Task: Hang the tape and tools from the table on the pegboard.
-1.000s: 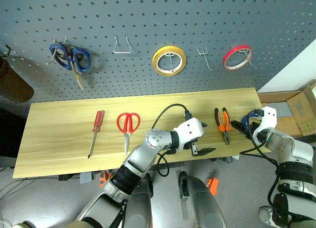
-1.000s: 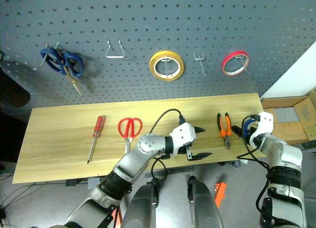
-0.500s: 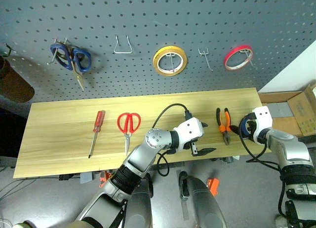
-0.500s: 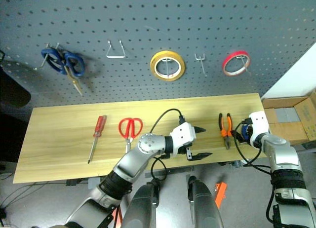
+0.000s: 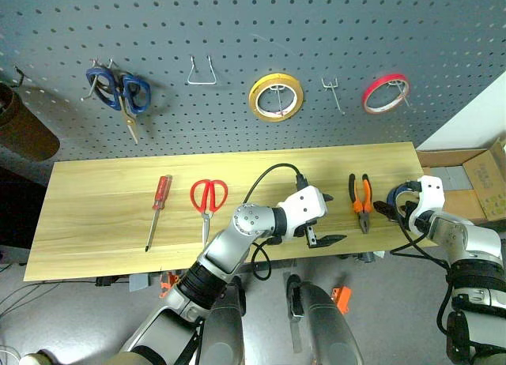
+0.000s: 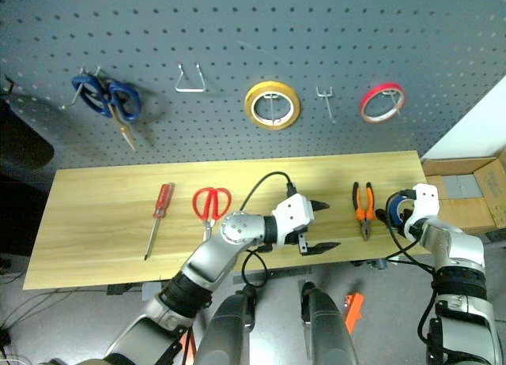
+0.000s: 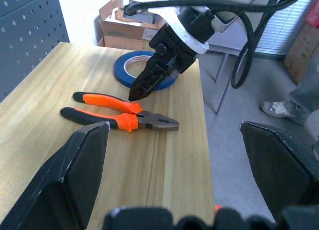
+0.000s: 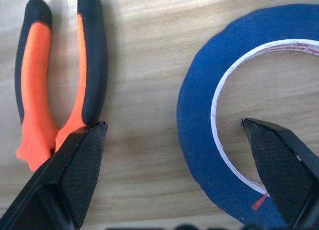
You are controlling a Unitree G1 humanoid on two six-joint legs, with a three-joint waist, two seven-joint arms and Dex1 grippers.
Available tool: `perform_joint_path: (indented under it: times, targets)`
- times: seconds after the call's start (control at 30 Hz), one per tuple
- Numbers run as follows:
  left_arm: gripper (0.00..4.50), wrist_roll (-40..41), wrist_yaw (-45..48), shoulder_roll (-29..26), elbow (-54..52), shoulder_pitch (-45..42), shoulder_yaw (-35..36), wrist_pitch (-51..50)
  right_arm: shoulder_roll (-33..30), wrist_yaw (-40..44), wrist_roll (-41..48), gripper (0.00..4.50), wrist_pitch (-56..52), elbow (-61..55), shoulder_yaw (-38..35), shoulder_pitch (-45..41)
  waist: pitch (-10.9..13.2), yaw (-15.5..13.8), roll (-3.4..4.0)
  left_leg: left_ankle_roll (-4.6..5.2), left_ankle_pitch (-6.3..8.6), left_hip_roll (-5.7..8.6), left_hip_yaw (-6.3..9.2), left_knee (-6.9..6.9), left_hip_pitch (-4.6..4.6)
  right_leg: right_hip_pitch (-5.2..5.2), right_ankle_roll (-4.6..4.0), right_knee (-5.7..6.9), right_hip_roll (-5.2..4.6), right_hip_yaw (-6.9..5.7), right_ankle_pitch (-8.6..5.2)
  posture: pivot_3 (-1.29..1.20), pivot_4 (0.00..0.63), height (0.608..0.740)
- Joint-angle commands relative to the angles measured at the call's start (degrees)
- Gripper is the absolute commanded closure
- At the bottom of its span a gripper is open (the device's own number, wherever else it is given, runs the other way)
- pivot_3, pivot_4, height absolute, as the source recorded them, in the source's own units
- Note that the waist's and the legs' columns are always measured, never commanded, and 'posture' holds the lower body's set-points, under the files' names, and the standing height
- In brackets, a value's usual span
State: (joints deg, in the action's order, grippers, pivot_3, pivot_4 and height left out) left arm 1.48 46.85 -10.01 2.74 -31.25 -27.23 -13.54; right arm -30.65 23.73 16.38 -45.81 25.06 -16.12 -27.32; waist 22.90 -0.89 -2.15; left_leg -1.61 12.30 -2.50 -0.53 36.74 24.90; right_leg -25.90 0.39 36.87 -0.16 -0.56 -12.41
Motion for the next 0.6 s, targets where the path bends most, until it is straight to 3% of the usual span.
perform_joint_path:
  times: [0.03,0.13,0.23,0.53,0.6]
  targets:
    - [0.02,-0.06,0.18,0.66,-1.29,-0.20,-0.27,0.85,0.19,0.78,-1.26,0.00,-0.88,2.51,2.27,3.10,0.00,-0.08,0.00,0.00,0.00,0.01,-0.01,0.00,0.00,0.00,0.00,0.00,0.00,0.00,0.00,0.06,0.435,0.740]
    - [0.02,-0.07,0.18,0.65,-1.32,-0.19,-0.22,0.80,0.07,1.53,-1.22,0.00,-0.52,2.22,2.85,3.35,0.00,-0.15,0.00,0.00,0.00,0.02,-0.01,0.00,0.00,0.00,0.00,0.00,0.00,0.00,0.00,0.06,0.435,0.740]
    - [0.00,-0.12,0.11,0.70,-1.33,-0.19,-0.24,0.82,-0.10,2.07,-1.70,0.61,0.20,2.04,3.22,3.56,0.00,-0.27,0.00,0.00,0.00,0.00,0.00,0.00,0.00,0.00,0.00,0.01,0.00,-0.01,0.00,0.07,0.435,0.740]
    - [0.00,-0.06,0.12,0.91,-1.08,-0.54,-0.12,0.74,-0.47,2.59,-3.08,3.75,1.98,2.13,4.23,3.70,0.00,-0.19,0.00,0.00,0.00,-0.05,-0.01,0.00,-0.01,0.00,0.00,0.02,0.01,0.00,0.00,0.07,0.429,0.740]
    - [0.00,-0.07,0.14,1.00,-0.83,-0.66,-0.13,0.80,-0.50,2.68,-3.21,4.12,2.25,2.45,4.21,3.62,0.00,-0.17,0.00,0.00,0.00,-0.07,-0.01,0.00,-0.01,-0.01,0.00,0.02,0.02,-0.01,0.00,0.07,0.426,0.740]
